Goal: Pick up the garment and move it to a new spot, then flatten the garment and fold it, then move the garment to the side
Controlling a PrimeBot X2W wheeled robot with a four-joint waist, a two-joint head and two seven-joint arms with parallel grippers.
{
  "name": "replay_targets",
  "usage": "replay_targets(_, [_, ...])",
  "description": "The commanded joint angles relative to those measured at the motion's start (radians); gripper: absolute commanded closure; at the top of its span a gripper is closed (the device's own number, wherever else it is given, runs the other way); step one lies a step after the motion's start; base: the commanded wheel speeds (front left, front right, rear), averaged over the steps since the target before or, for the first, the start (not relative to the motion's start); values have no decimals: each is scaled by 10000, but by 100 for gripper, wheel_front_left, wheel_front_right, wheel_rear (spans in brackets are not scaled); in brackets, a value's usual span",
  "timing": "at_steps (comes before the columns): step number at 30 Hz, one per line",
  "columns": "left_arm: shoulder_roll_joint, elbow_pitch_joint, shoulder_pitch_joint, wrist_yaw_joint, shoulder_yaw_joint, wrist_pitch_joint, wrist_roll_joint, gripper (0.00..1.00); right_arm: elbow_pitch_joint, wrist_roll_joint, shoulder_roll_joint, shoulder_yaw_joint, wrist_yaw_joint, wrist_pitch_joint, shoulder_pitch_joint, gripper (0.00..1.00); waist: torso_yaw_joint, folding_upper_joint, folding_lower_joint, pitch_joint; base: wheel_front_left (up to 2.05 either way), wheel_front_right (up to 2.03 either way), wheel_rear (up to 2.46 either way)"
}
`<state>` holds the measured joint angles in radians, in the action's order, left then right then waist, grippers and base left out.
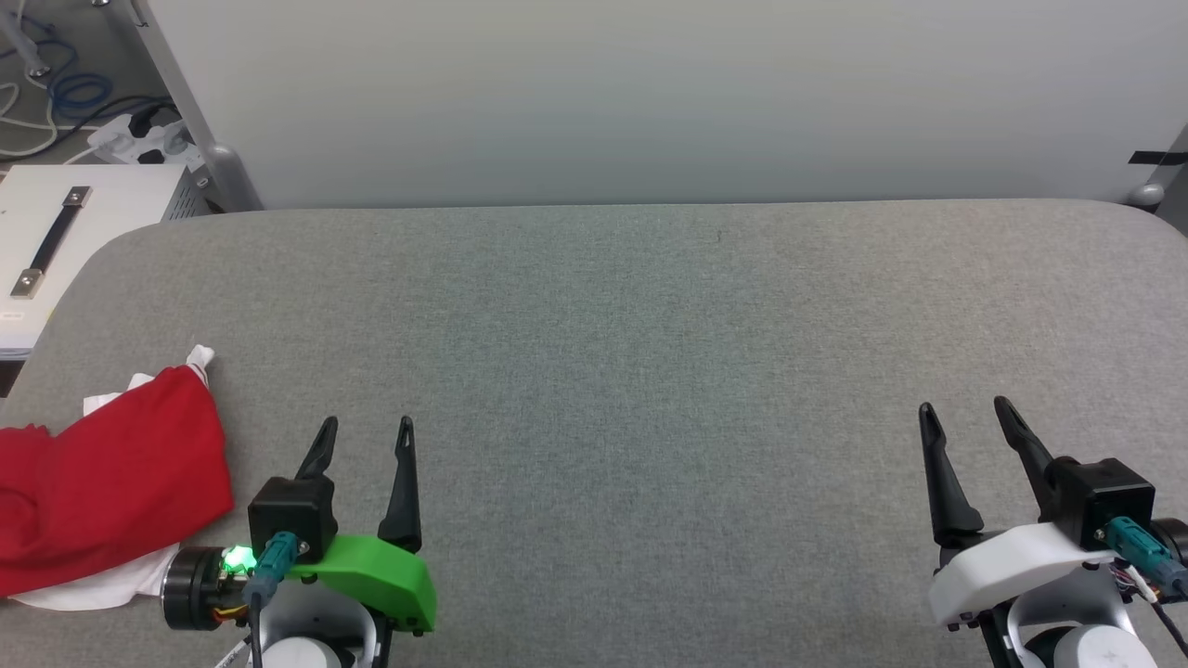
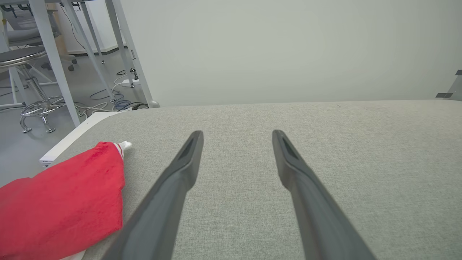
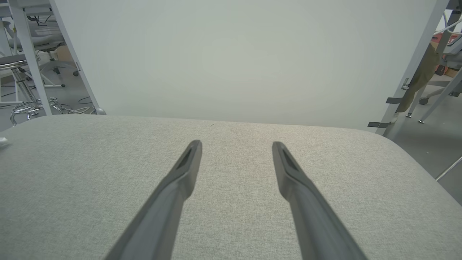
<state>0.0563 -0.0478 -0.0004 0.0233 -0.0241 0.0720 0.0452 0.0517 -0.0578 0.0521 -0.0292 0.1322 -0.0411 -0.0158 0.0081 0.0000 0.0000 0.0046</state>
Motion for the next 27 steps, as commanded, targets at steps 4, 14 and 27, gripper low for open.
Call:
replay_targets(4, [-21,-101,-302,112,-9,186,155,0,178,-132,-6,-48,-5,-132,241,0,11,0,0,28,0,0,0])
replay_targets(14, [-26,-295,-417,214,-20,393,340,0,357,-237,-8,-88,-6,-228,245,0,58,0,0,34,0,0,0])
replay_targets(27, [-32,-547,-599,261,20,664,572,0,661,-147,-10,16,-8,-309,247,0,479,0,0,22,0,0,0])
